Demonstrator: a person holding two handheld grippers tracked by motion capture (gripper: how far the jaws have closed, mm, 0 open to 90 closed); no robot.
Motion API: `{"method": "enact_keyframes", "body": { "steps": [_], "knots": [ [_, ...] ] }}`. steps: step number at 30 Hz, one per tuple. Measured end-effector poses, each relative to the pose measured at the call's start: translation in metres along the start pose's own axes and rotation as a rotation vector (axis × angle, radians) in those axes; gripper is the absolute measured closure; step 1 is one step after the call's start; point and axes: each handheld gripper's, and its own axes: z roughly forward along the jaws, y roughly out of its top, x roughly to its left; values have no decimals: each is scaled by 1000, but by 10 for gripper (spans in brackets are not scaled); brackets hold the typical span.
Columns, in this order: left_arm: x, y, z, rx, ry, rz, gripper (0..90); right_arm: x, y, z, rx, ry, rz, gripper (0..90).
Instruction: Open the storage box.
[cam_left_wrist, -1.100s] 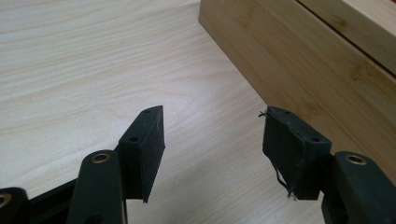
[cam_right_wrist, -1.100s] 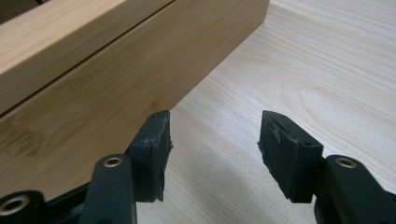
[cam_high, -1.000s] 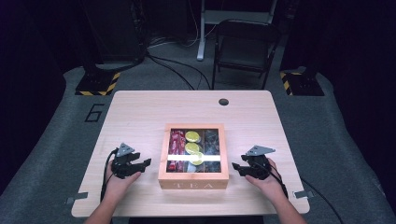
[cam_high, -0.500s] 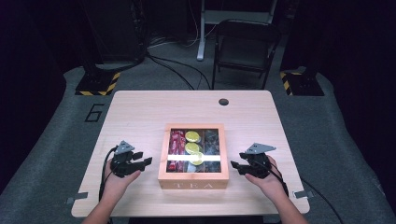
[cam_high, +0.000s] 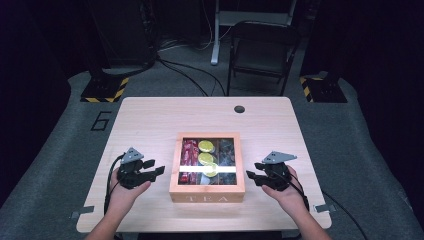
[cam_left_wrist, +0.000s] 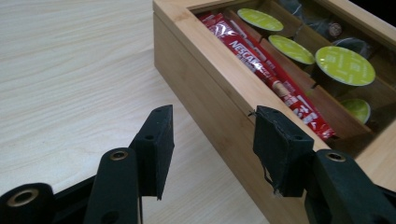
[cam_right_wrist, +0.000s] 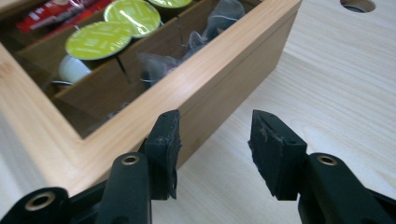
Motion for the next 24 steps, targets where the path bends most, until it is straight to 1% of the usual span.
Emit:
{"method": "enact_keyframes", "body": {
  "steps": [2,3,4,6,7,8,9,10,11,12,15,17,20,21,22,23,24],
  "knots": [
    [-3,1,-3,6,-8,5,482,3,1,-3,-14,8,-10,522],
    [-4,1,-3,2,-5,7,482,6,2,-5,-12,17,-16,522],
    [-5,1,-4,5,-13,7,482,8,2,-6,-14,18,-24,520],
    [-7,1,-6,-3,-12,6,482,12,3,-9,-25,27,-40,503],
    [-8,1,-7,-7,-18,1,481,14,3,-11,-34,29,-42,499],
    [-9,1,-8,-4,-24,5,481,17,4,-12,-40,35,-37,491],
    [-10,1,-9,-5,-24,7,480,18,4,-13,-38,36,-48,471],
    [-11,0,-9,-16,-22,6,480,20,4,-14,-46,32,-49,471],
    [-12,0,-11,-8,-28,12,479,22,4,-15,-40,38,-49,471],
    [-13,0,-12,-10,-28,13,478,23,4,-15,-42,45,-65,471],
    [-15,-1,-14,-14,-29,15,473,26,3,-16,-36,58,-56,473],
    [-17,-2,-14,-26,-30,11,467,27,3,-16,-29,68,-67,473],
    [-19,-2,-16,-19,-42,20,459,30,2,-17,-36,72,-71,482],
    [-21,-3,-16,-24,-42,17,454,31,2,-18,-38,69,-68,482],
    [-23,-4,-17,-14,-49,26,452,32,1,-18,-37,76,-69,482],
    [-24,-5,-17,-16,-50,27,449,33,1,-19,-43,76,-66,482],
    [-25,-6,-18,-20,-51,26,444,34,0,-19,-39,80,-74,482]
  ]
}}
